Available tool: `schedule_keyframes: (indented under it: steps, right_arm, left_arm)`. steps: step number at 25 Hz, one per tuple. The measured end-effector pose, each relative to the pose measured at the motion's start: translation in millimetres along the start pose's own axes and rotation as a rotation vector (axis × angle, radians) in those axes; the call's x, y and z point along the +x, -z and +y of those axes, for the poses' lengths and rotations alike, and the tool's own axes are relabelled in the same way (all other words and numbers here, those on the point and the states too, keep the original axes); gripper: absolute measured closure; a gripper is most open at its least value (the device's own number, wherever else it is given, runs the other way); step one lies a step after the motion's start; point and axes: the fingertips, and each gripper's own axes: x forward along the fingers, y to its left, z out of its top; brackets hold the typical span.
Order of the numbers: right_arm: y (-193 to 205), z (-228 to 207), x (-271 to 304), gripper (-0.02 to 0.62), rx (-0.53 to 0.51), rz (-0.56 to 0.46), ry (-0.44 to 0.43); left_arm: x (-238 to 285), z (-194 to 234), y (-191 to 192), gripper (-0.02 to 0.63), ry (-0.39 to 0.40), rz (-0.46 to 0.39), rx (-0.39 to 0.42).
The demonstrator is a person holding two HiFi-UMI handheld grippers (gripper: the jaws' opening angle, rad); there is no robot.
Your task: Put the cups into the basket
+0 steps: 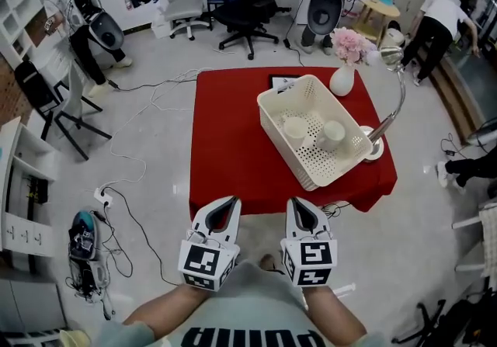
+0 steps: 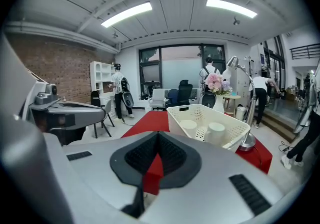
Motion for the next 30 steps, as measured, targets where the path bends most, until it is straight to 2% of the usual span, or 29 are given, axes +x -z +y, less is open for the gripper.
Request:
schedule_keyframes:
  steps: [6,14,30]
  right_arm:
    - [18,-8,-17,0.581,-0.02,-0.002,-0.033]
    - [35,-17,-32,0.584,-0.03,0.015,-0.042]
    - [40,-19,-35,0.584,-0.029,0.01,-0.051]
  left_arm:
    - [-7,-23,14,0.601,-0.042,0.005,-0.001]
    - [-9,-48,19,0.601,-0.045,0.001,-0.007]
    - [-9,-53,35,0.601,-0.054,0.035,-0.03]
